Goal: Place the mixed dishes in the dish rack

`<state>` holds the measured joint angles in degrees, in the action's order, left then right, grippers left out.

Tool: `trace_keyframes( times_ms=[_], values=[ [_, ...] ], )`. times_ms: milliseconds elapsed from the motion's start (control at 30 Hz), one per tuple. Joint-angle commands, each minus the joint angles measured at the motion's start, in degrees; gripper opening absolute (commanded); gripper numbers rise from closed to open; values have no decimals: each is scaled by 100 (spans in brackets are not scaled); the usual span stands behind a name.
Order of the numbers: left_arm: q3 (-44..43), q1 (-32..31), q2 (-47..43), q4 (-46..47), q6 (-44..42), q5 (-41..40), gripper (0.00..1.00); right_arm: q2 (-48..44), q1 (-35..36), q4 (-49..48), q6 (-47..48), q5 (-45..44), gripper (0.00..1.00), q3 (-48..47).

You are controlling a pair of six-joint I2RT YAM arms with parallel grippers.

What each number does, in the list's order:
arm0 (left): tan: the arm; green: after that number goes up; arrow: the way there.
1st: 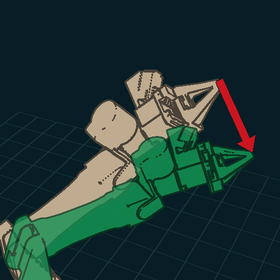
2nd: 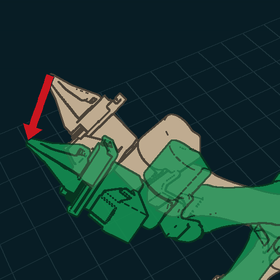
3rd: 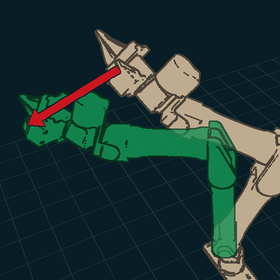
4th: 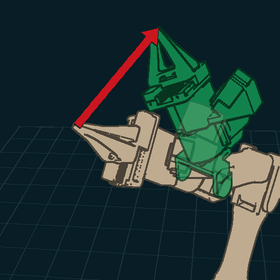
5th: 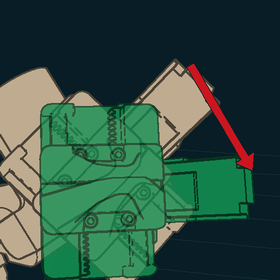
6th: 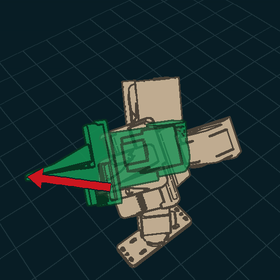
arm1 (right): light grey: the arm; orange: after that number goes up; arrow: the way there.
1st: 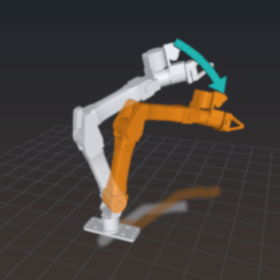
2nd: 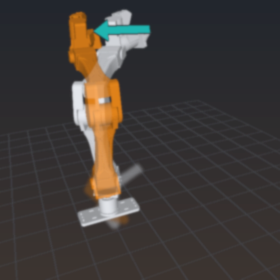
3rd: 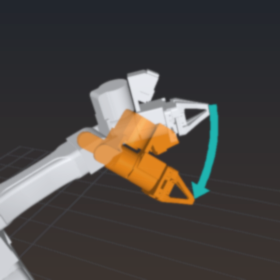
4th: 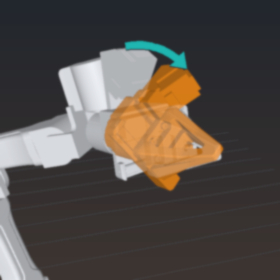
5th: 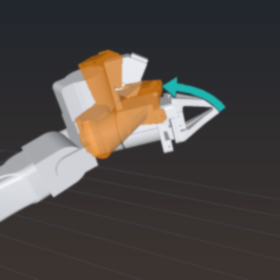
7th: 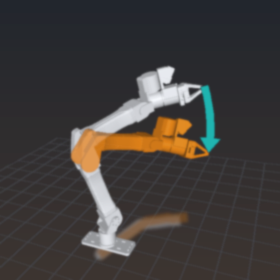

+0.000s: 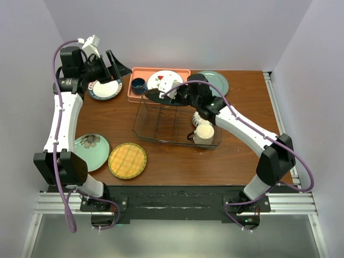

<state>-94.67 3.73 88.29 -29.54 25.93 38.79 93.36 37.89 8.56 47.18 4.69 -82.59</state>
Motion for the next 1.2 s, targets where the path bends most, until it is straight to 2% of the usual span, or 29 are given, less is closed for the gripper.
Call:
trace_keyframes(
  times_ms=[0,400,800,967,1100,1133,1167],
  values=[
    [80,23,-66,177,17,112,100,-468,-27,-1400,195,-275,0,-109],
    [230,23,-145,256,35,129,100,-301,8,-1128,-86,41,0,6],
    [406,23,-260,238,0,138,100,270,131,-1541,-534,-196,0,32],
    [441,14,-295,221,-9,129,100,481,140,-1314,-719,-275,0,-187],
    [555,23,-339,212,-18,112,100,736,149,-874,-938,-460,12,-618],
    [564,23,-339,194,-27,94,100,788,140,-873,-991,-582,21,-723],
    [599,23,-365,186,-62,59,100,832,149,-734,-1009,-644,25,-741]
  ],
)
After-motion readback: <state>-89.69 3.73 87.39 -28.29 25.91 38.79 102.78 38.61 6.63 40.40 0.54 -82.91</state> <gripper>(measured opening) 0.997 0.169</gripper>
